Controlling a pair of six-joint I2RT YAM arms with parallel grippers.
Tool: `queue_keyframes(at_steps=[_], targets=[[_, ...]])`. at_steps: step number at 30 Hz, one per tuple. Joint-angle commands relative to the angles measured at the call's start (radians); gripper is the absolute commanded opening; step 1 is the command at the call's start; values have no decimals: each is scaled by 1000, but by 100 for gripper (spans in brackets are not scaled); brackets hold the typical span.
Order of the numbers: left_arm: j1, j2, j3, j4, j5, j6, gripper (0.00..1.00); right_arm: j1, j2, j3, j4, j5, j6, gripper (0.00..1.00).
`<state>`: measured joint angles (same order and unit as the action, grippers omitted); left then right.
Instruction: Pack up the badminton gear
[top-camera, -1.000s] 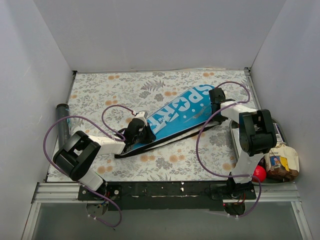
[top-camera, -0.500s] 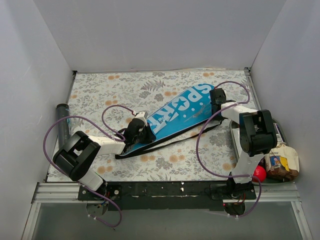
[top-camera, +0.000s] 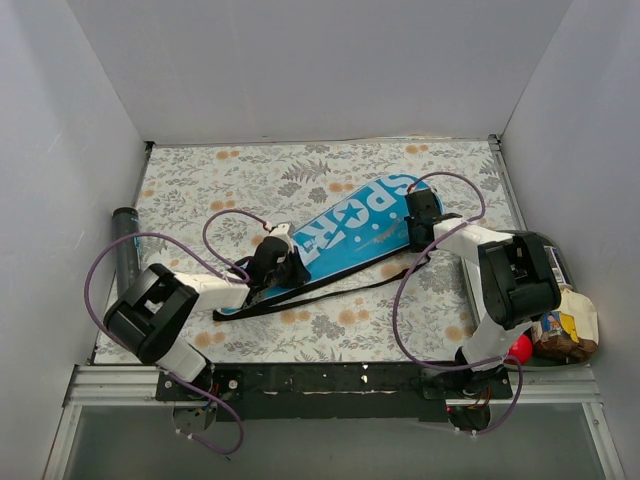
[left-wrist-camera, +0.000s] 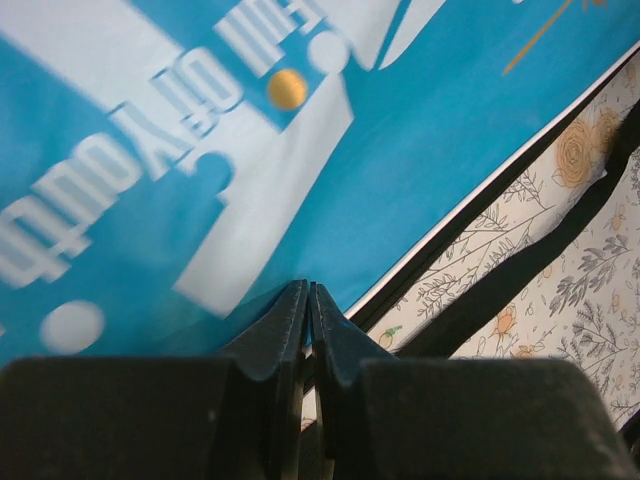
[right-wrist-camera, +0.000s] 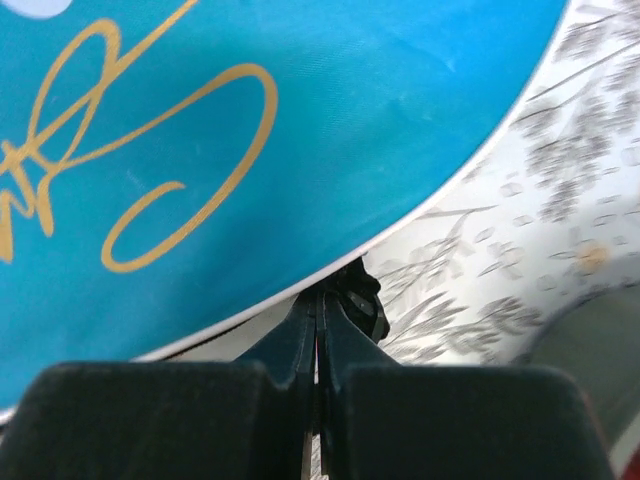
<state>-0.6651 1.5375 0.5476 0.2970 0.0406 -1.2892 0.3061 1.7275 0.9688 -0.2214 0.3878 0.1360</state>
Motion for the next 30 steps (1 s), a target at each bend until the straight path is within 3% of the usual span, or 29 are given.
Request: queue_keyframes(at_steps=[1,9,15,30], targets=[[-4,-42,-32,-76,16,25,5,79,-77,-100,-113,-301,-2,1],[-4,-144,-110,-104,-27,18,6,184,-215,-137,-177,-337,13,1],[-4,-152,-107,-118,-28,22,6,261,-214,-197,-167,-284,62,1],[-4,79,-41,-78,-42,21,0,284,-229,-208,-185,-245,91,1]])
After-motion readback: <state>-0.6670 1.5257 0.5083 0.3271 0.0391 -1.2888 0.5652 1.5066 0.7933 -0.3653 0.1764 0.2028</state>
